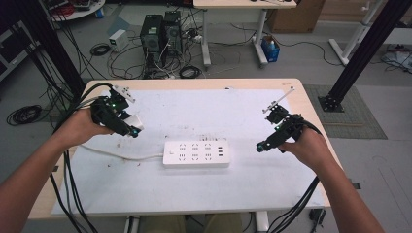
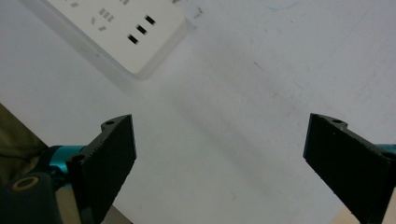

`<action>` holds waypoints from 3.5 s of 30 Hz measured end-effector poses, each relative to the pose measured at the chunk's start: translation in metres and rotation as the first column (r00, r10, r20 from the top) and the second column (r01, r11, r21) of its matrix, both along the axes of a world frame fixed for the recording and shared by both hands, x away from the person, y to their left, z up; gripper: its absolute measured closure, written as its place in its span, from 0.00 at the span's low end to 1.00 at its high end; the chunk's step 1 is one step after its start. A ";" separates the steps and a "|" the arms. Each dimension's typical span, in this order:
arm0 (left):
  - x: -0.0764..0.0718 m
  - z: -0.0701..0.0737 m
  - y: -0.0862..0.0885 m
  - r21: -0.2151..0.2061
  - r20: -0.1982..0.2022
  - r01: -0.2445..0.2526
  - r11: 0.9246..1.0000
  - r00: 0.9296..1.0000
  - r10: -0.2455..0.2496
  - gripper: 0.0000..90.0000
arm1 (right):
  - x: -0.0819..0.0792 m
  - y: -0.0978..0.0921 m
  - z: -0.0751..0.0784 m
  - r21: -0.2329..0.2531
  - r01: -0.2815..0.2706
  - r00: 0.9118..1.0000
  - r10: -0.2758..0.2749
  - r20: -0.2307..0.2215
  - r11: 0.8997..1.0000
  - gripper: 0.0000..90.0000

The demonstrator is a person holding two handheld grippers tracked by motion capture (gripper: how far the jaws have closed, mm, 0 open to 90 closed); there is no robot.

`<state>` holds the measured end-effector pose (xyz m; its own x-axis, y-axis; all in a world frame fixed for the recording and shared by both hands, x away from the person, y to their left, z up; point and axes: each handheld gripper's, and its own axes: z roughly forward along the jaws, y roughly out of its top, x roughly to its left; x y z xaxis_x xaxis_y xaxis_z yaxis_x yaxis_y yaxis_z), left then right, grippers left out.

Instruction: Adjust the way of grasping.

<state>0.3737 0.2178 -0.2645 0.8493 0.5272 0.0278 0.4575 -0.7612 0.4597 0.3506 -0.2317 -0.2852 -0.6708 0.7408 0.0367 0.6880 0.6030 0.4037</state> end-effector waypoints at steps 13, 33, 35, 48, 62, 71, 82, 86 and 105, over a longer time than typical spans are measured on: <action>-0.004 0.002 -0.028 0.003 0.028 0.085 0.996 0.996 -0.085 0.47 | -0.003 0.006 -0.001 0.126 0.033 0.999 -0.030 -0.026 0.992 0.10; -0.024 -0.011 -0.095 -0.052 0.060 0.304 0.951 0.952 -0.301 0.47 | -0.010 0.017 -0.011 0.434 0.101 0.987 -0.036 -0.155 0.895 0.10; -0.025 -0.012 -0.101 -0.067 0.068 0.321 0.945 0.946 -0.316 0.47 | -0.010 0.017 -0.013 0.466 0.120 0.983 -0.039 -0.180 0.877 0.10; -0.029 -0.014 -0.126 -0.120 0.095 0.397 0.910 0.917 -0.387 0.47 | -0.008 0.021 -0.022 0.579 0.189 0.960 -0.026 -0.279 0.793 0.10; -0.031 -0.013 -0.156 -0.148 0.123 0.448 0.881 0.893 -0.433 0.47 | -0.003 0.036 -0.027 0.662 0.222 0.938 0.028 -0.345 0.716 0.10; -0.030 -0.015 -0.170 -0.149 0.134 0.460 0.875 0.886 -0.443 0.47 | 0.000 0.047 -0.030 0.659 0.234 0.932 0.027 -0.361 0.715 0.10; -0.032 -0.015 -0.178 -0.139 0.157 0.475 0.869 0.877 -0.454 0.47 | 0.003 0.058 -0.033 0.675 0.240 0.927 0.042 -0.373 0.698 0.17; -0.032 -0.015 -0.179 -0.140 0.161 0.477 0.867 0.875 -0.456 0.47 | 0.003 0.061 -0.035 0.684 0.237 0.924 0.058 -0.379 0.690 0.19; -0.035 -0.017 -0.184 -0.136 0.186 0.490 0.861 0.866 -0.464 0.47 | 0.005 0.068 -0.039 0.711 0.272 0.895 0.102 -0.435 0.648 0.49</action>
<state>0.3389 0.0334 -0.2812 0.9914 0.0660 0.1134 -0.0213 -0.7717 0.6356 0.3555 -0.1635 -0.3241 -0.3857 0.3840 0.8389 0.9226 0.1569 0.3524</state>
